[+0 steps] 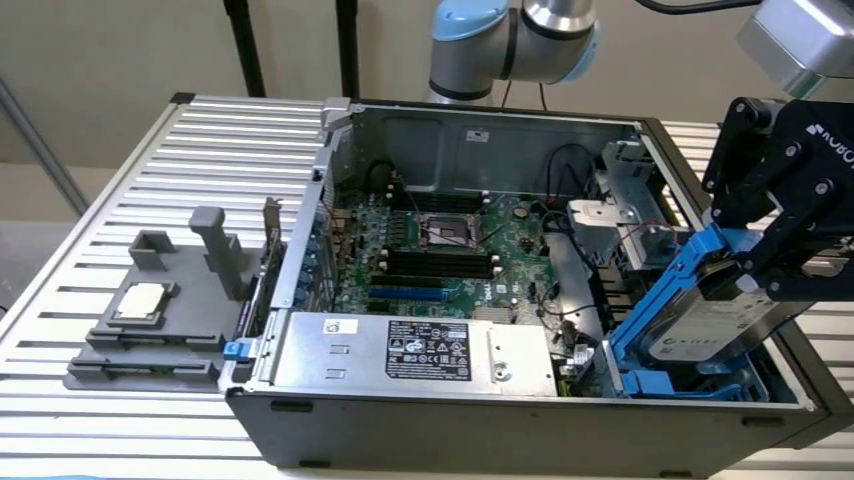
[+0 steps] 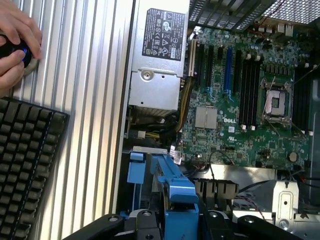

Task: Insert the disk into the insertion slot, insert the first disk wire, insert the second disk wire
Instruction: 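Insert the disk into the insertion slot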

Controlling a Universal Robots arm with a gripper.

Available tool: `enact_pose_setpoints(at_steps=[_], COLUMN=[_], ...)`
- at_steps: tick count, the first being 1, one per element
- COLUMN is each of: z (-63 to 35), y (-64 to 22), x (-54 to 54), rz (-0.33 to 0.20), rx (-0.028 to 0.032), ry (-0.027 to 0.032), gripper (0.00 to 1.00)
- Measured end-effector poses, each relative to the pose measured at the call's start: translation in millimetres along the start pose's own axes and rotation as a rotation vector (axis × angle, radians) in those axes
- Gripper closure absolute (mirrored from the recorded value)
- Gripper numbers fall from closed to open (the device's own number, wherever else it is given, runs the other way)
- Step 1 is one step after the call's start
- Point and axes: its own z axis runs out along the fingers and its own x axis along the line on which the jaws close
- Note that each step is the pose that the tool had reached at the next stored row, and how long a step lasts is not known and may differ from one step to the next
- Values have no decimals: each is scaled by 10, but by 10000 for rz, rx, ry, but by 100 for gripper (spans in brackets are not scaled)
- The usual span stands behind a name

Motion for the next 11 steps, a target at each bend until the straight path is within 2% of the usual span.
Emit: enact_pose_setpoints(at_steps=[3, 5, 8, 9, 11], z=[-6, -8, -9, -10, -11], y=[0, 1, 1, 1, 0], x=[-1, -1, -1, -1, -1], rz=[0, 0, 1, 1, 1], rx=[-1, 0, 0, 0, 0], ry=[2, -1, 0, 0, 0], gripper=[63, 51, 45, 38, 38])
